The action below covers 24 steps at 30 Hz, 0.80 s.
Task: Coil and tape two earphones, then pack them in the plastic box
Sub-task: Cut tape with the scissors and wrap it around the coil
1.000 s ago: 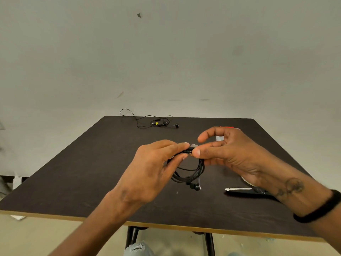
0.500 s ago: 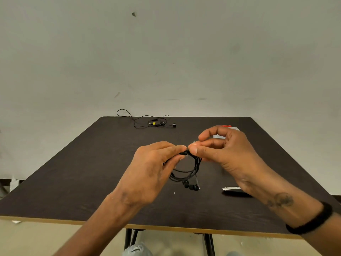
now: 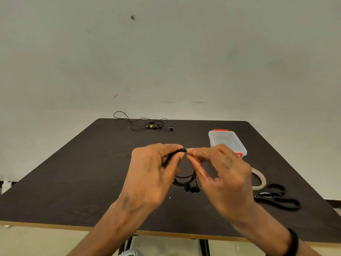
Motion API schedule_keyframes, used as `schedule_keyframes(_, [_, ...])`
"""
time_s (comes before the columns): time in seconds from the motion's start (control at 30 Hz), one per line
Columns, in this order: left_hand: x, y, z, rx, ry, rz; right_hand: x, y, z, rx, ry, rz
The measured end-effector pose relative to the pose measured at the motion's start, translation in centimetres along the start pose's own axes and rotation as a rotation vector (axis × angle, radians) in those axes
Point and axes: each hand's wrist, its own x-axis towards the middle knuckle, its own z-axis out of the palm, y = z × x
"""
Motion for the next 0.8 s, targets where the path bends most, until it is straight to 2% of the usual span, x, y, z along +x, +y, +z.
schedule_keyframes(0.3, [0.1,0.5,-0.6,-0.288,-0.112,-0.254,-0.5,0.5,-0.7,-0.139,0.03,-0.246])
schedule_keyframes(0.5, [0.3,0.3,-0.7,-0.287,-0.114,-0.285,-0.8,1.3,-1.4,-0.179,-0.105,-0.354])
schedule_keyframes(0.6, [0.3,0.5,-0.6,-0.251,-0.092,-0.275,-0.8,1.0,-1.6,-0.074,-0.047,-0.226])
schedule_keyframes(0.7, [0.2,0.6,-0.4,-0.216,-0.087,-0.254,0.3,0.9,-2.4,0.047,0.018,0.027])
schedule_keyframes(0.8, [0.0,0.6,-0.2,-0.188,-0.091,-0.234,1.6,1.2,-2.7,0.165,-0.178,0.235])
